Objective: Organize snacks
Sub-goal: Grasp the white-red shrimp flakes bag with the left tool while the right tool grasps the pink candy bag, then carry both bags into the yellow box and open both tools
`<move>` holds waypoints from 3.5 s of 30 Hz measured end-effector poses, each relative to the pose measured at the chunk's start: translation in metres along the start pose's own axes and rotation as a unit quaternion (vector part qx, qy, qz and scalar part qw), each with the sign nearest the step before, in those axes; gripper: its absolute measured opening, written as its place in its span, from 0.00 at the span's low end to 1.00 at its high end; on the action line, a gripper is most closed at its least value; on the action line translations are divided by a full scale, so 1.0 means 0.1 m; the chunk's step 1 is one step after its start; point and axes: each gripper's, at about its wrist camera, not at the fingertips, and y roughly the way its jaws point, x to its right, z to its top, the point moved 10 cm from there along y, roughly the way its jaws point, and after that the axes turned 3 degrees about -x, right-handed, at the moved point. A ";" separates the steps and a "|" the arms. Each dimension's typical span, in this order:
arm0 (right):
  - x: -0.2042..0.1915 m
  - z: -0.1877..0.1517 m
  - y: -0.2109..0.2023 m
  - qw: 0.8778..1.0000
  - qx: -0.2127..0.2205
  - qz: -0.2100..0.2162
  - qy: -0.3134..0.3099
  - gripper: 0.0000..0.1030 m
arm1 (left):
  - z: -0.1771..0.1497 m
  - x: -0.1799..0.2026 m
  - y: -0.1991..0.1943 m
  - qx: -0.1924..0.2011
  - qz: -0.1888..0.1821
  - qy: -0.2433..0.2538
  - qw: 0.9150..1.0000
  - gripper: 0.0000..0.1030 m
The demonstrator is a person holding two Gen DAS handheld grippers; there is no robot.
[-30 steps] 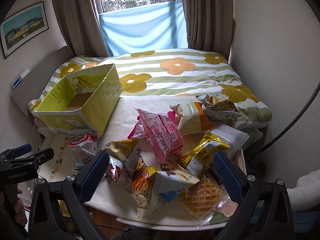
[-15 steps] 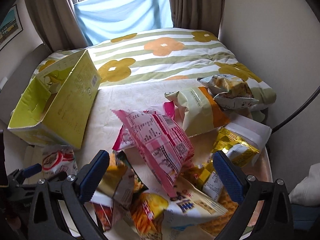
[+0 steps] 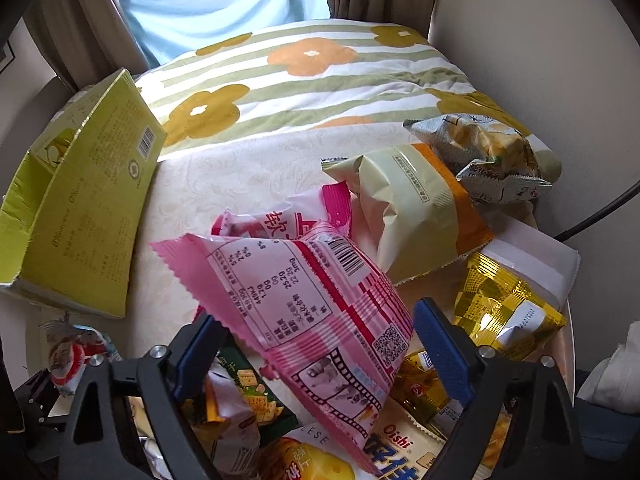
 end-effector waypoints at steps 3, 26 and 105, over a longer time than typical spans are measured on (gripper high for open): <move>0.01 -0.01 0.03 1.000 -0.003 -0.008 -0.005 0.84 | -0.01 0.02 0.01 0.000 0.000 0.004 1.000 0.62; -0.06 -0.08 -0.33 0.997 0.036 0.040 -0.046 0.60 | -0.24 -0.15 -0.68 0.063 0.015 -0.050 0.997 0.54; -2.85 1.13 -0.42 0.980 0.052 0.140 -0.135 1.00 | 1.61 -2.59 -1.78 0.139 0.045 -0.092 0.985 0.93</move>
